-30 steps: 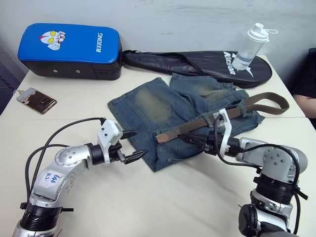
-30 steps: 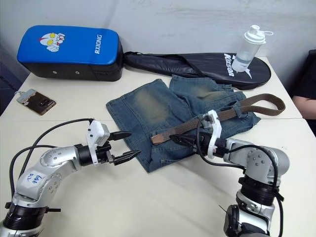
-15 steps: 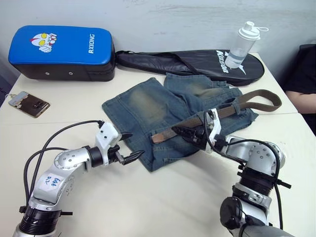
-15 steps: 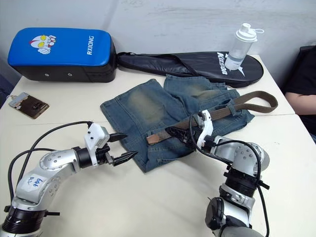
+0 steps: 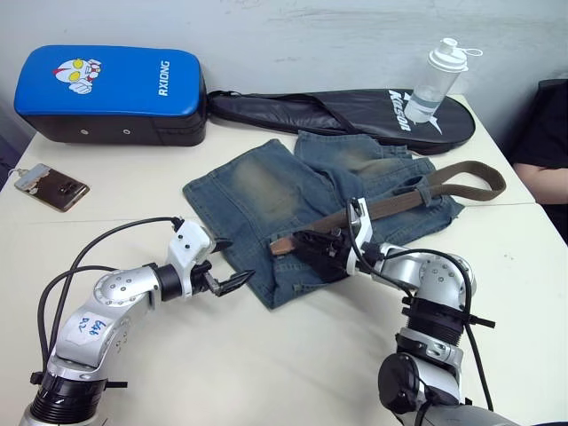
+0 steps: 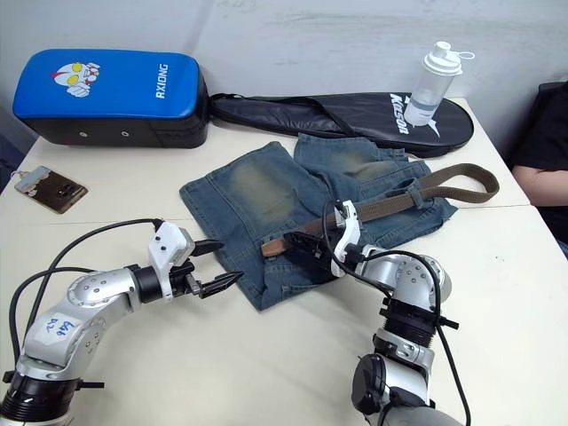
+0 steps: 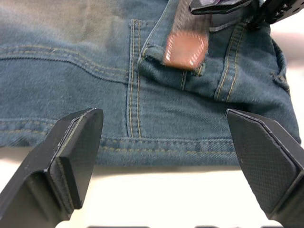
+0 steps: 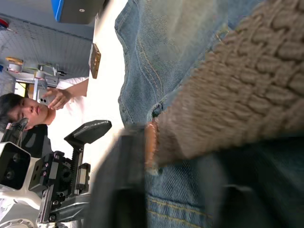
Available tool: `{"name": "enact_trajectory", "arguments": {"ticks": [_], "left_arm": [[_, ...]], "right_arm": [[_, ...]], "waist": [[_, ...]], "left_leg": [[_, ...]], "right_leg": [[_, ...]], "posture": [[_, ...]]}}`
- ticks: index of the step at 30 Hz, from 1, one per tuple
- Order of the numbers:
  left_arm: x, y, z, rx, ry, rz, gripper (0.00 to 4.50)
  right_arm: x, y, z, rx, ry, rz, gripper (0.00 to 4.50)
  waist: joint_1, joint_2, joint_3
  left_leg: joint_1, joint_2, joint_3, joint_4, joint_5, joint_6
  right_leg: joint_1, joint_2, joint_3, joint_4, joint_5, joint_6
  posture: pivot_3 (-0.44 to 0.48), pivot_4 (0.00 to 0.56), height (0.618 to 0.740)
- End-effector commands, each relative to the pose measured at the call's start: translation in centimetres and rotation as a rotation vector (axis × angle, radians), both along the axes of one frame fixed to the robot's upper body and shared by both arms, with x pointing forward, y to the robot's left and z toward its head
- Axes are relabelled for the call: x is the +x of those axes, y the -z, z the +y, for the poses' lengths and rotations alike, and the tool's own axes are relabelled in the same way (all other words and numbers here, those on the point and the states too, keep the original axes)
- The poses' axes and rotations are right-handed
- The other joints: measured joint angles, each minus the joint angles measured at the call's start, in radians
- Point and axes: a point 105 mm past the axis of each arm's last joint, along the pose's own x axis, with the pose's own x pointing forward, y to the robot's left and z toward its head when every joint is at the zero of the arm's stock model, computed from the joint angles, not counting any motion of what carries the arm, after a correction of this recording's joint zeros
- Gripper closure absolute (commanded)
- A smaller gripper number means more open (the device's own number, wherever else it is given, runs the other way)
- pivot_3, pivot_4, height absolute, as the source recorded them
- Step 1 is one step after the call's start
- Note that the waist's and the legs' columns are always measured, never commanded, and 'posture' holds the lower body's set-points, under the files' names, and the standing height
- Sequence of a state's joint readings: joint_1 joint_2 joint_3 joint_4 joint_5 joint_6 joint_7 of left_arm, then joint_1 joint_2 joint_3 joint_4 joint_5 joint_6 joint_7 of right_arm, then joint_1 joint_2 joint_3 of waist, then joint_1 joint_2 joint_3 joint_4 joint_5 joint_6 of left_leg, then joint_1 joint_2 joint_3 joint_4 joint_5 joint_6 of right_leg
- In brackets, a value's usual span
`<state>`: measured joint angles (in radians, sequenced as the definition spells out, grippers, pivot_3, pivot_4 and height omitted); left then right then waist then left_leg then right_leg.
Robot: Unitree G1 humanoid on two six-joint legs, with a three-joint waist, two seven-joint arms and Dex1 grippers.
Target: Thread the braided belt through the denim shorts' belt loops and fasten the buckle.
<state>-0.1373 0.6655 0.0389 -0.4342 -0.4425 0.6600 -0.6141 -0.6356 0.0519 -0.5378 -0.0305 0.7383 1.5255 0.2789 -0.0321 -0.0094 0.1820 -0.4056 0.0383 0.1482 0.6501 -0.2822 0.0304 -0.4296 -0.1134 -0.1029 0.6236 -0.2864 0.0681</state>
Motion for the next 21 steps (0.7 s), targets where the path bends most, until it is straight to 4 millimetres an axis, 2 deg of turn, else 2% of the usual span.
{"name": "enact_trajectory", "arguments": {"ticks": [1,7,16,19,21], "left_arm": [[-0.3,-0.7,0.3,0.016,-0.005,-0.032,0.0],[-0.4,-0.5,0.4,0.019,-0.005,-0.026,0.0],[-0.2,-0.6,0.4,0.028,-0.001,-0.03,0.0],[-0.3,-0.3,0.5,0.031,-0.004,-0.025,0.0],[-0.3,-0.2,0.3,0.03,-0.001,-0.023,0.0]], "right_arm": [[0.7,-1.9,-0.5,0.049,0.041,-0.067,4.42],[1.5,-3.0,-1.3,0.019,0.097,-0.136,4.42],[0.7,-0.6,-1.0,-0.071,0.044,-0.114,4.42],[-0.1,-0.2,0.0,-0.065,-0.006,-0.099,4.42],[-0.8,-0.1,1.3,-0.023,-0.056,-0.086,4.42]], "waist": [[0.0,0.0,0.0],[0.0,0.0,0.0],[0.0,0.0,0.0],[0.001,0.0,0.0],[0.001,0.0,0.0]], "left_leg": [[0.0,0.0,0.0,0.0,0.0,0.0],[0.0,0.0,0.0,0.0,0.0,0.0],[0.0,0.0,0.0,0.0,0.0,0.0],[0.0,0.0,0.0,0.0,0.0,0.0],[0.0,0.0,0.0,0.0,0.0,0.0]], "right_leg": [[0.0,0.0,0.0,0.0,0.0,0.0],[0.0,0.0,0.0,0.0,0.0,0.0],[0.0,0.0,0.0,0.0,0.0,0.0],[0.0,0.0,0.0,0.0,0.0,0.0],[0.0,0.0,0.0,0.0,0.0,0.0]], "posture": [[0.0,0.15,0.74],[0.0,0.15,0.74],[0.0,0.15,0.74],[0.0,0.15,0.74],[0.0,0.15,0.74]]}}
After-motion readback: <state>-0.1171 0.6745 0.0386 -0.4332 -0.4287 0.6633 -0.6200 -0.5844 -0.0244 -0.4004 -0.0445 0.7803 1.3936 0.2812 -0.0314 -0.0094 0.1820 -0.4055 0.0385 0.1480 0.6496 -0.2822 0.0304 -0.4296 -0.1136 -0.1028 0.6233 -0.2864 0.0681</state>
